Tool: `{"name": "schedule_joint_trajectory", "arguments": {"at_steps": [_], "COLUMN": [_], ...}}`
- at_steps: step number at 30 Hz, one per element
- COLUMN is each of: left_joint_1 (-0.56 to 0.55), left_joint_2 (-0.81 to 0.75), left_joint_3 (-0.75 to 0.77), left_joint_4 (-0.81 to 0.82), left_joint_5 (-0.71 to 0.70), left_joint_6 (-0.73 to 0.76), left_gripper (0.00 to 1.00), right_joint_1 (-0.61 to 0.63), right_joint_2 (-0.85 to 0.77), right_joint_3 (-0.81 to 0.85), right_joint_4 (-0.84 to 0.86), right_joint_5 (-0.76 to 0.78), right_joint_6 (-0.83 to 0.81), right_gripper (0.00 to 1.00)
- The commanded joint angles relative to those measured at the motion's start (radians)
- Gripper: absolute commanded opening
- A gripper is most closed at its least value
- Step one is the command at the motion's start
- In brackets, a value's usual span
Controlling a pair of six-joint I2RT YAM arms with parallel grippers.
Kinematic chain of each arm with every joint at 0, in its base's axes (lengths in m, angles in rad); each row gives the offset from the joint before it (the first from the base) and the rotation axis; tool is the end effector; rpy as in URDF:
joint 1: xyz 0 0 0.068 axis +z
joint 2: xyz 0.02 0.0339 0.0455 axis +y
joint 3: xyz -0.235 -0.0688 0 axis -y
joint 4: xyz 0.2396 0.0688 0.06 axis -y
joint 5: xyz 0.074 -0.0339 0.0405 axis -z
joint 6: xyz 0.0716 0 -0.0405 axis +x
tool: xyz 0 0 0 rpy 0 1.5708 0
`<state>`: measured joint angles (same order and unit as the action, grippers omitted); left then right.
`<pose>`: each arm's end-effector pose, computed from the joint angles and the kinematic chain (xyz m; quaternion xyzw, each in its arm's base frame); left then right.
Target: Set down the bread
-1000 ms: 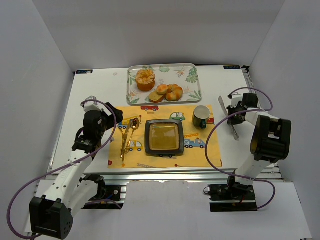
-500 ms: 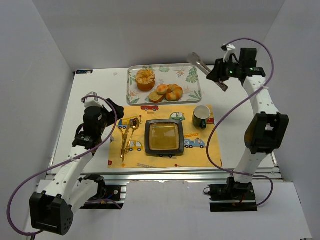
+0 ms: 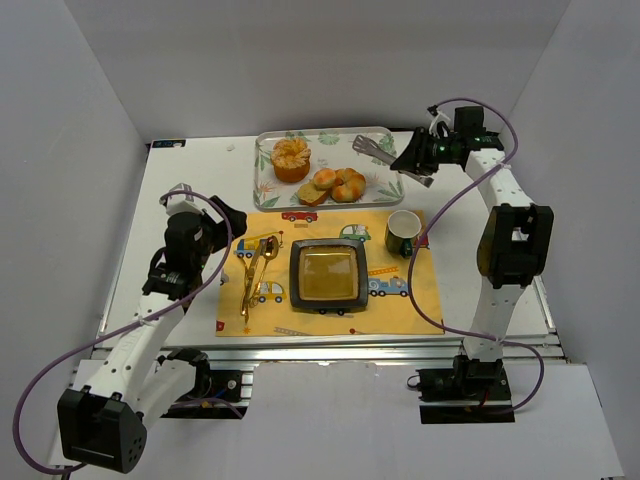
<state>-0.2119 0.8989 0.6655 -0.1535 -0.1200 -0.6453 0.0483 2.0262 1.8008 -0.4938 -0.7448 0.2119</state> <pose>0.2512 -0.0453 0.2456 -0.2108 0.8018 -0.1862 0.5273 0.4627 0.0710 0.2461 -0.0805 0.8577 0.3785 0.3385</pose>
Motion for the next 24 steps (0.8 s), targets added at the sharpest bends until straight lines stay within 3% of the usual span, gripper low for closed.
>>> {"name": "schedule_joint_trajectory", "arguments": {"at_steps": [1, 13, 24], "left_joint_1": [0.005, 0.003, 0.005], "left_joint_2": [-0.006, 0.031, -0.006], "left_joint_3": [0.04, 0.031, 0.003], "left_joint_4": [-0.003, 0.035, 0.022], "left_joint_5": [-0.015, -0.009, -0.02], "left_joint_6": [-0.011, -0.011, -0.014], "left_gripper": [0.98, 0.98, 0.98], "right_joint_1": [0.015, 0.048, 0.078], "right_joint_2": [-0.05, -0.063, -0.052], "right_joint_3": [0.023, -0.032, -0.073], "right_joint_4": [-0.009, -0.138, -0.134], "right_joint_5": [0.076, 0.226, 0.22], "right_joint_6": [0.095, 0.066, 0.096], "right_gripper": [0.46, 0.48, 0.51]}}
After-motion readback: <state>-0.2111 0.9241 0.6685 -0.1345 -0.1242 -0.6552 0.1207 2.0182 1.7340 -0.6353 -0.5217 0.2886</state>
